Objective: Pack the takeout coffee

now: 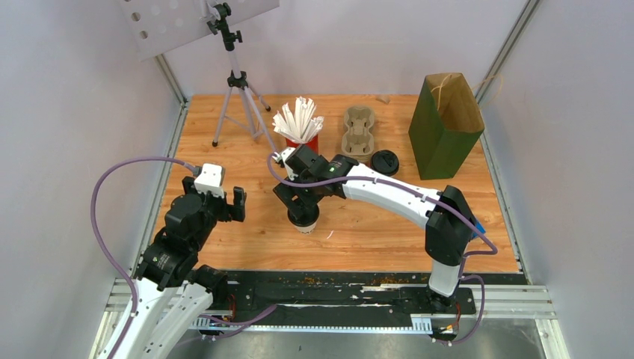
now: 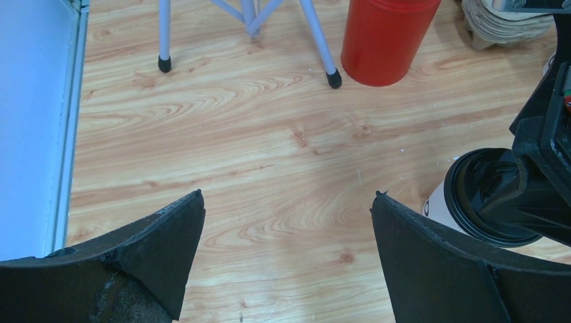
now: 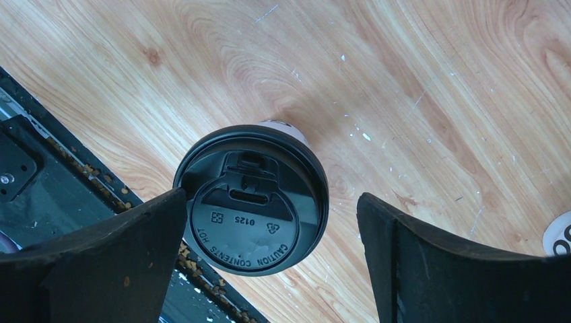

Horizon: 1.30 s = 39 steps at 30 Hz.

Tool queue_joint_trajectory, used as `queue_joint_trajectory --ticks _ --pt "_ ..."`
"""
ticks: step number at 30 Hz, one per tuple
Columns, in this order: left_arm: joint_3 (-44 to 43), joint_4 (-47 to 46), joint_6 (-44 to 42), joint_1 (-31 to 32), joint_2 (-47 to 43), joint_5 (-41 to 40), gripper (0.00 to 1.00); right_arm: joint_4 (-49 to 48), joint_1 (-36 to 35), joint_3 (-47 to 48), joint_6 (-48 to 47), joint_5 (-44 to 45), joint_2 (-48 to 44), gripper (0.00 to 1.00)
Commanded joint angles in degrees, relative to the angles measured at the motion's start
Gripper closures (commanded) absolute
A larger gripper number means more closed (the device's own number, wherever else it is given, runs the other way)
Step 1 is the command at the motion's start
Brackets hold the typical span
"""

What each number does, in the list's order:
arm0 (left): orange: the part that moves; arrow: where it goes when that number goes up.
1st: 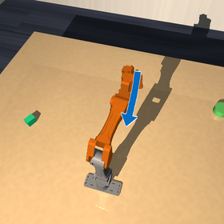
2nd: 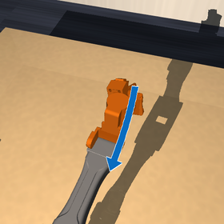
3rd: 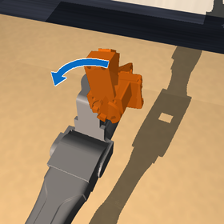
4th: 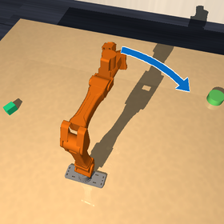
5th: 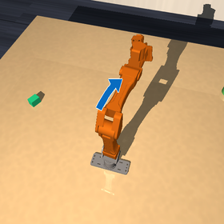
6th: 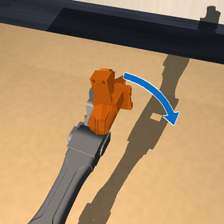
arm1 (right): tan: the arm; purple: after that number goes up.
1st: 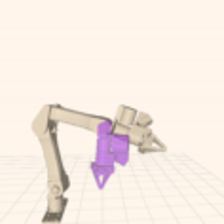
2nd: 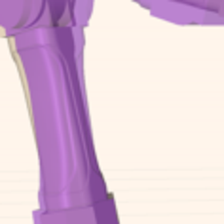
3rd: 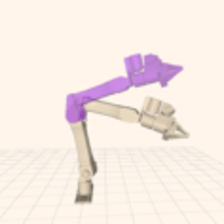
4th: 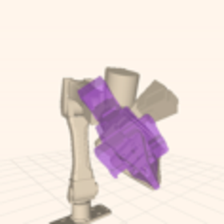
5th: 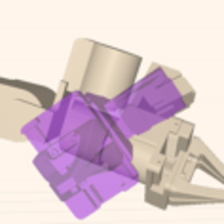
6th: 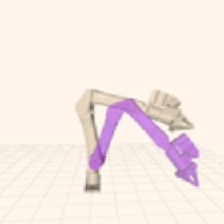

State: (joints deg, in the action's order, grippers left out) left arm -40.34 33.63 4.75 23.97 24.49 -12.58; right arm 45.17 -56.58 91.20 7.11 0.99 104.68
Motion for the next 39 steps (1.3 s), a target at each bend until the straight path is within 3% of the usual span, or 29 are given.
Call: queue_joint_trajectory --ticks 1,21,39 --pt "-0.10 -1.99 -0.97 0.12 -0.32 -1.57 0.00 0.48 -1.11 2.14 0.81 -0.03 -2.18 0.03" --pt "-0.02 -2.03 -1.06 0.16 -0.80 -2.51 0.00 0.59 -2.34 3.96 -0.04 1.29 -1.92 0.01" --pt "0.08 -1.98 -1.33 0.16 -0.85 -2.96 0.00 0.27 -2.45 2.99 -0.16 1.57 2.43 0.05"
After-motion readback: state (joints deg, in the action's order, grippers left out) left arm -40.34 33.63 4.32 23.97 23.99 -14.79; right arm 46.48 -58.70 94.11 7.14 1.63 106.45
